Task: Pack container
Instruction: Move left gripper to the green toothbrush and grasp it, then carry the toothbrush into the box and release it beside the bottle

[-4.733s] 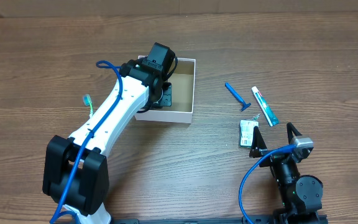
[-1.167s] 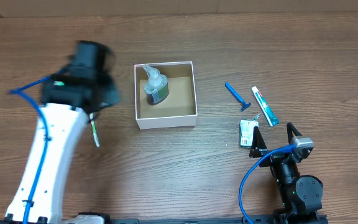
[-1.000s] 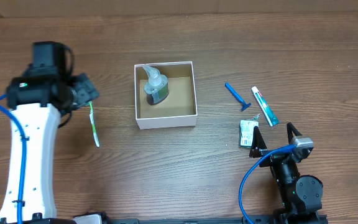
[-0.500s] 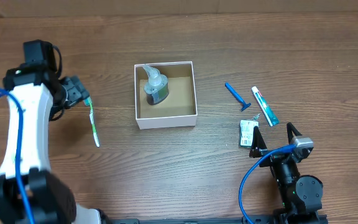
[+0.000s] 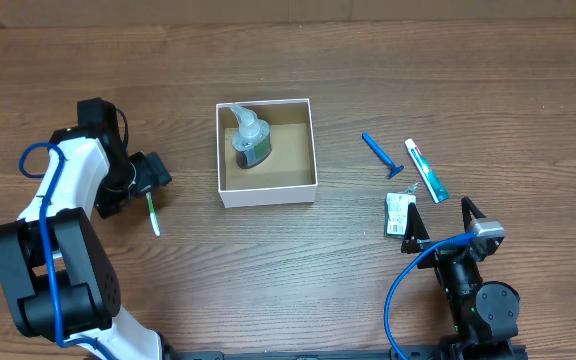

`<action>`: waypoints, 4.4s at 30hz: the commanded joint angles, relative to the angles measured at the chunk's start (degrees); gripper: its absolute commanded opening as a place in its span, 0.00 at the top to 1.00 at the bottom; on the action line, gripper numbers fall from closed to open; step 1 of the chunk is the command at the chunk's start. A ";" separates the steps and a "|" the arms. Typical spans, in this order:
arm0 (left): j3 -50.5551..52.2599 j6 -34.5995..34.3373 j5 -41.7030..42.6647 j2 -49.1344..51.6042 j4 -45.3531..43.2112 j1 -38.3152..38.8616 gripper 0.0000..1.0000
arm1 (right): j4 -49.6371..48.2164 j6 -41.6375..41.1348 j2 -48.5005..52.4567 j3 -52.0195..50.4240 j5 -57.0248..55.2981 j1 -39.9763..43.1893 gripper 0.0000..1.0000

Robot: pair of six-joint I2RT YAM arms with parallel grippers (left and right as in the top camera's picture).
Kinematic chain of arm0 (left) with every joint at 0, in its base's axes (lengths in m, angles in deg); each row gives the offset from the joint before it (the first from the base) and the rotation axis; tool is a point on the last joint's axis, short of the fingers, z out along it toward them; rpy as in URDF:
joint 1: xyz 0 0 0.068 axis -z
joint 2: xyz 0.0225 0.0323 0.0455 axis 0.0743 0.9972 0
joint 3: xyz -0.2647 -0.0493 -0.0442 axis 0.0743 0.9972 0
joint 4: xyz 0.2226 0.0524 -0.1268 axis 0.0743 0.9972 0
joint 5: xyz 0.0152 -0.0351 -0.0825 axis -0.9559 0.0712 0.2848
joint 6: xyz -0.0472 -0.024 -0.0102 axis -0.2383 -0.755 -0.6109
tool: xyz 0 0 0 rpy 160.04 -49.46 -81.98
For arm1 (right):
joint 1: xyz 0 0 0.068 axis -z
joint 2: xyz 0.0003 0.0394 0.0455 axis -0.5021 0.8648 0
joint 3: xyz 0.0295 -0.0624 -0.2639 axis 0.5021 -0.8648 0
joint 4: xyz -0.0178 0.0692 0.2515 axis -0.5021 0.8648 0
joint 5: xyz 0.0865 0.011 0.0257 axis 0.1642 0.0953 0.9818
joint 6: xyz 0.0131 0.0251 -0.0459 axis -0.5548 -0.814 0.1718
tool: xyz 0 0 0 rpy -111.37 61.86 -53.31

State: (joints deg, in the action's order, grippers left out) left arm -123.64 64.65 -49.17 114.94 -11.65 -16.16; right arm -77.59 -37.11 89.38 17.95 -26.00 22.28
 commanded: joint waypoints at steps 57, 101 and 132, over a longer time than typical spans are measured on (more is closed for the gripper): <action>9.40 2.58 1.11 0.22 -16.33 1.68 0.73 | -0.37 0.39 -0.37 -0.59 0.11 0.44 0.00; -24.79 -2.86 2.80 -3.08 7.76 27.52 0.91 | -0.37 0.39 -0.37 -0.57 0.11 0.44 0.00; -24.70 -3.74 -0.15 -2.34 8.20 27.63 0.64 | -0.37 0.39 -0.37 -0.57 0.11 0.44 0.00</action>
State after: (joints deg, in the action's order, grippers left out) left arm -146.97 61.22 -48.71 113.78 -3.62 11.40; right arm -77.62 -37.11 89.38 17.95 -26.02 22.30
